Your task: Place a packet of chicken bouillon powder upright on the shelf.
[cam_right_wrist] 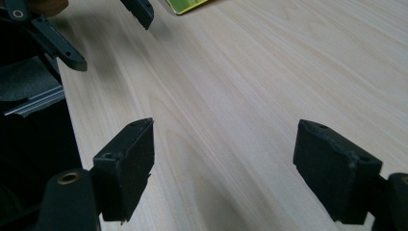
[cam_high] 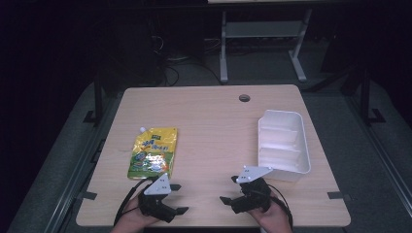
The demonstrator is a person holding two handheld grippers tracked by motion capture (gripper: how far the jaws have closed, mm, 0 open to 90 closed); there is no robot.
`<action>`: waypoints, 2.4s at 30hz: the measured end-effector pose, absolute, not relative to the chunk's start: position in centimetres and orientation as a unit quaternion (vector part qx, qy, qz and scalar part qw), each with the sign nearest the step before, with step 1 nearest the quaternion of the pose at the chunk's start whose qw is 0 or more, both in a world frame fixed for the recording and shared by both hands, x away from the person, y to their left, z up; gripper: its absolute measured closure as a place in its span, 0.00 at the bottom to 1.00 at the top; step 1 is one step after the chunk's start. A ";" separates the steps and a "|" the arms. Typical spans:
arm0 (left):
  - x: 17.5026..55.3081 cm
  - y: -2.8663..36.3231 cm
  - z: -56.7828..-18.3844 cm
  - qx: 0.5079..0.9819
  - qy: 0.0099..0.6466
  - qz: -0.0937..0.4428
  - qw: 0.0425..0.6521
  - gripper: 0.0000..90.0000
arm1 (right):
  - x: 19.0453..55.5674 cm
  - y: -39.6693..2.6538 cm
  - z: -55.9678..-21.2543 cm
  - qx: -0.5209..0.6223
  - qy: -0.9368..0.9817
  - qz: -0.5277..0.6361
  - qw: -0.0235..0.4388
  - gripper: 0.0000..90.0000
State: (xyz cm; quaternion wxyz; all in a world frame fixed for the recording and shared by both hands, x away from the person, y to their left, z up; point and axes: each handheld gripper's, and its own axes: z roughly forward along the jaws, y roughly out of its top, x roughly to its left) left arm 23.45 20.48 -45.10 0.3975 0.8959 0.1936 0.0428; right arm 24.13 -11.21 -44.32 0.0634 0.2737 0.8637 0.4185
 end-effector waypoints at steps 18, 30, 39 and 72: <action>24.7 24.2 -43.8 0.878 0.247 0.065 0.406 0.38 | 24.1 -10.9 -44.4 0.275 0.864 0.417 0.065 0.23; 26.3 27.4 -43.6 0.864 0.290 0.082 0.403 0.50 | 24.1 -10.5 -44.5 0.272 0.866 0.414 0.063 0.23; 27.5 30.2 -43.4 0.847 0.334 0.096 0.402 0.61 | 24.1 -10.2 -44.5 0.269 0.867 0.415 0.063 0.22; 30.3 33.3 -44.6 0.833 0.409 0.136 0.348 0.91 | 37.3 3.1 -38.9 0.255 0.880 0.401 0.023 0.18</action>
